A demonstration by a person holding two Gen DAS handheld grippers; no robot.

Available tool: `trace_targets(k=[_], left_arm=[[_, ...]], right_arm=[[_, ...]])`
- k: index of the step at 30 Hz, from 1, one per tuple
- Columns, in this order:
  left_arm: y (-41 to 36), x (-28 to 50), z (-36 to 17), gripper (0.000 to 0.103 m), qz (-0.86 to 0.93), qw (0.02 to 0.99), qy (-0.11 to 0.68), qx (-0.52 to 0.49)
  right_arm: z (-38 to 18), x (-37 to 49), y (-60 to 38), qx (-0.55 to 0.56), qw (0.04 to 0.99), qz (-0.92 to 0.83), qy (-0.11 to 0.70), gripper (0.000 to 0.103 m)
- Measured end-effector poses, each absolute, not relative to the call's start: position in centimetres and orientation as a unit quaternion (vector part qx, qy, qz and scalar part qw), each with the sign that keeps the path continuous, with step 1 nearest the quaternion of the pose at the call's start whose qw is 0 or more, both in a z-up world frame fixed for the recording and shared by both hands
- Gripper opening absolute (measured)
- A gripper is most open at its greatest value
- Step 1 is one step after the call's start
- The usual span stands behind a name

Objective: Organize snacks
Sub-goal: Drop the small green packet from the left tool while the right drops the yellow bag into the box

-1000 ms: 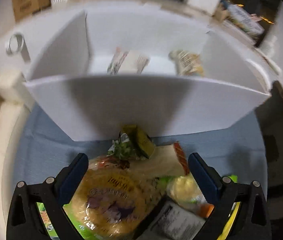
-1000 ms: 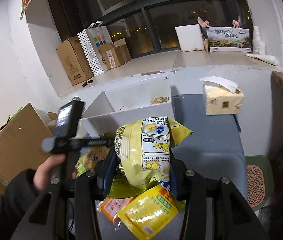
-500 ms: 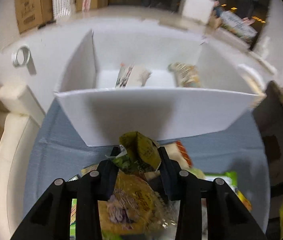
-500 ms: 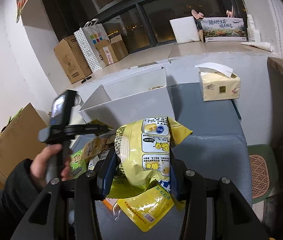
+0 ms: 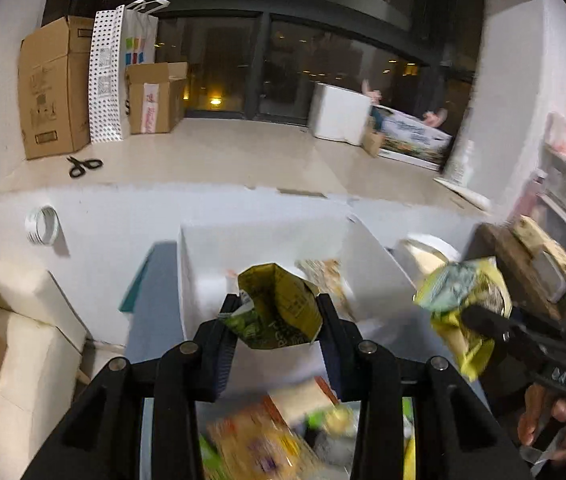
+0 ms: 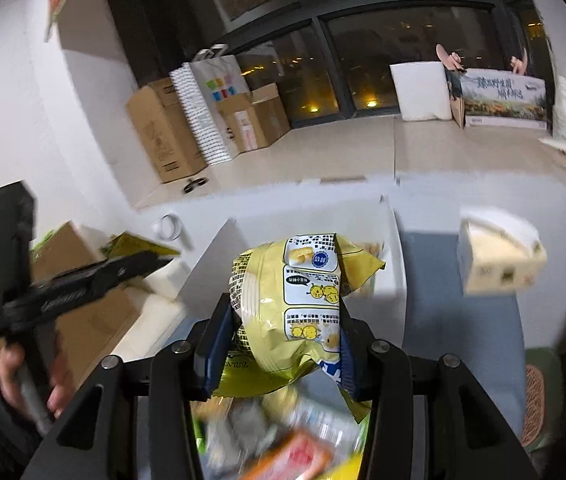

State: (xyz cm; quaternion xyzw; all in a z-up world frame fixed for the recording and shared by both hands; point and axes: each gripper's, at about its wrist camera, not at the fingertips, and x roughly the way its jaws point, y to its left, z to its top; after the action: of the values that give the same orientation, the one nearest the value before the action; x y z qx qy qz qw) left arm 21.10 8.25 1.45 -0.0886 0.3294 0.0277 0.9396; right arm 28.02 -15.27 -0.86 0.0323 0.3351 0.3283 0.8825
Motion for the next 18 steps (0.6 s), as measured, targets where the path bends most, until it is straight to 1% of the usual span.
trace_targets(k=[2, 5, 6, 7, 8, 9, 10, 11, 14, 18], left_arm=[[8.6, 24.1, 1.0, 0.042, 0.042, 0.938, 0.337, -0.071], [9.5, 27.6, -0.5, 0.042, 0.039, 0.928, 0.362, -0.074], [9.7, 28.1, -1.0, 0.044, 0.037, 0.926, 0.368, -0.075], [9.7, 28.8, -1.8, 0.051, 0.03, 0.923, 0.375, -0.08], [9.9, 29.4, -2.5, 0.06, 0.023, 0.919, 0.384, -0.085], [10.1, 29.7, -3.1, 0.083, 0.023, 0.915, 0.392, -0.09], [10.4, 29.9, -3.6, 0.1, 0.024, 0.913, 0.395, -0.099], [10.8, 29.7, -3.9, 0.102, 0.028, 0.913, 0.392, -0.107], [11.2, 29.0, -4.0, 0.102, 0.036, 0.917, 0.383, -0.104], [11.3, 27.9, -3.0, 0.102, 0.038, 0.921, 0.376, -0.099]], right_arm=[[-0.7, 31.3, -13.4, 0.018, 0.885, 0.311, 0.347, 0.05], [-1.8, 35.3, -11.6, 0.014, 0.88, 0.29, 0.376, 0.051], [-2.3, 36.1, -11.4, 0.017, 0.876, 0.287, 0.387, 0.052], [-2.8, 36.9, -11.1, 0.019, 0.872, 0.285, 0.398, 0.053], [-3.4, 37.8, -10.8, 0.018, 0.866, 0.28, 0.414, 0.07], [-3.8, 38.1, -10.7, 0.015, 0.865, 0.272, 0.421, 0.084], [-4.1, 38.4, -10.8, 0.016, 0.87, 0.26, 0.419, 0.103], [-4.1, 38.3, -11.1, 0.024, 0.873, 0.261, 0.411, 0.103], [-3.8, 37.9, -12.1, 0.039, 0.877, 0.262, 0.4, 0.103], [-3.0, 36.8, -12.4, 0.029, 0.882, 0.269, 0.386, 0.103]])
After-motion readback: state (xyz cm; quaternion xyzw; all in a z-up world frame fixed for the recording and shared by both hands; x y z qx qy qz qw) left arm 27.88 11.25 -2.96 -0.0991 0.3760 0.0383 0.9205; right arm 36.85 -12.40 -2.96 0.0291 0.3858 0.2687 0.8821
